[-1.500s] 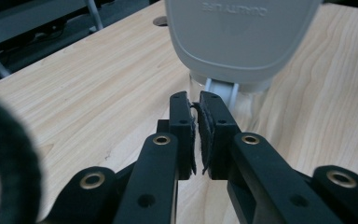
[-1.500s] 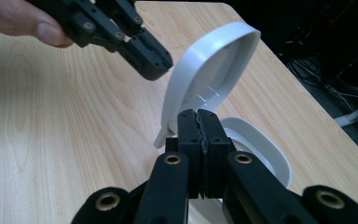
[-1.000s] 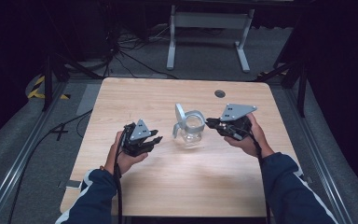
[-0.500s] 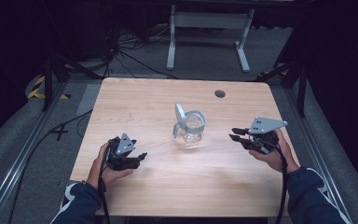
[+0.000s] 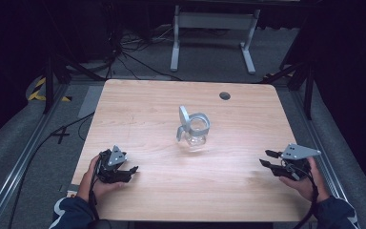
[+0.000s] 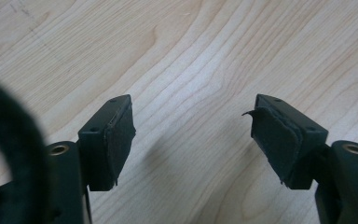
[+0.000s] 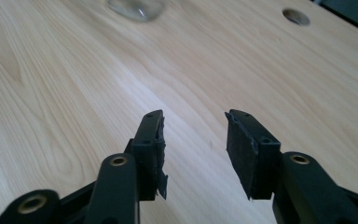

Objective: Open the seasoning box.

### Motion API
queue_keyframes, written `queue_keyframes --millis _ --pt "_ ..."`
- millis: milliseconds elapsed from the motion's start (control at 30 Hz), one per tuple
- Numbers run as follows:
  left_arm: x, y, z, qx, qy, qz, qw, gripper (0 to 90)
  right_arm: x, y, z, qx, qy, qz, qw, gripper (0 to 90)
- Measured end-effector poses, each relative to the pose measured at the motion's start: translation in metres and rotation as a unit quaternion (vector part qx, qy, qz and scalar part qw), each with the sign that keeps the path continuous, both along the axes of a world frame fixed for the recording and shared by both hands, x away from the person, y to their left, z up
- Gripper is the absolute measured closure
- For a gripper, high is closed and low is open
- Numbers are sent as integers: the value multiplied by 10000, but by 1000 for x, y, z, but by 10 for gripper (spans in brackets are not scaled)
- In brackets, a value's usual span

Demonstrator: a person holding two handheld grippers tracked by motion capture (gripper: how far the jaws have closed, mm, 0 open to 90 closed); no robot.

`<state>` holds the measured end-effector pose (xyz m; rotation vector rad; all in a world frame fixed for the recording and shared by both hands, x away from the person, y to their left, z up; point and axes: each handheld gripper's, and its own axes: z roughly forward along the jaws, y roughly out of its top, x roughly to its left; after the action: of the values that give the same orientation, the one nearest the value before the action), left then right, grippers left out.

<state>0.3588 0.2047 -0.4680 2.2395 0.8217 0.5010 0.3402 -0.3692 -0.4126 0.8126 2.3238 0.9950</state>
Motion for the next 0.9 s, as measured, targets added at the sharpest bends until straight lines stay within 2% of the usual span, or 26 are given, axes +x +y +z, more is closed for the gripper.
queue_keyframes --millis 167,267,300,333,367,500,633,667,733,833,900 --pt "-1 6 -3 -57 5 19 10000 286 -10 -25 -14 0 107 -330 9994 460" --pt "-1 11 -6 -115 93 19 9999 279 -16 -40 -25 50 194 -517 9985 420" --pt "0 11 -8 -164 66 49 9998 278 -17 -43 -28 63 230 -565 9981 406" --pt "-1 12 -9 -187 154 41 9997 273 -19 -46 -31 62 284 -599 9978 402" --pt "0 13 -10 -253 150 57 9996 267 -21 -49 -34 69 334 -634 9974 398" --pt "1 17 -12 -373 218 32 9991 255 -28 -58 -41 158 423 -731 9963 375" --pt "2 18 -12 -313 275 102 9991 201 -33 -69 -49 383 588 -911 9934 343" --pt "2 17 -13 -411 366 161 9984 190 -34 -70 -51 373 610 -935 9930 331" --pt "4 19 -13 -449 470 185 9977 178 -36 -73 -53 502 623 -971 9921 309" --pt "4 20 -13 -413 421 150 9981 176 -36 -75 -54 505 649 -1062 9909 279" --pt "3 20 -13 -418 484 172 9978 176 -36 -74 -54 511 657 -1087 9906 277"
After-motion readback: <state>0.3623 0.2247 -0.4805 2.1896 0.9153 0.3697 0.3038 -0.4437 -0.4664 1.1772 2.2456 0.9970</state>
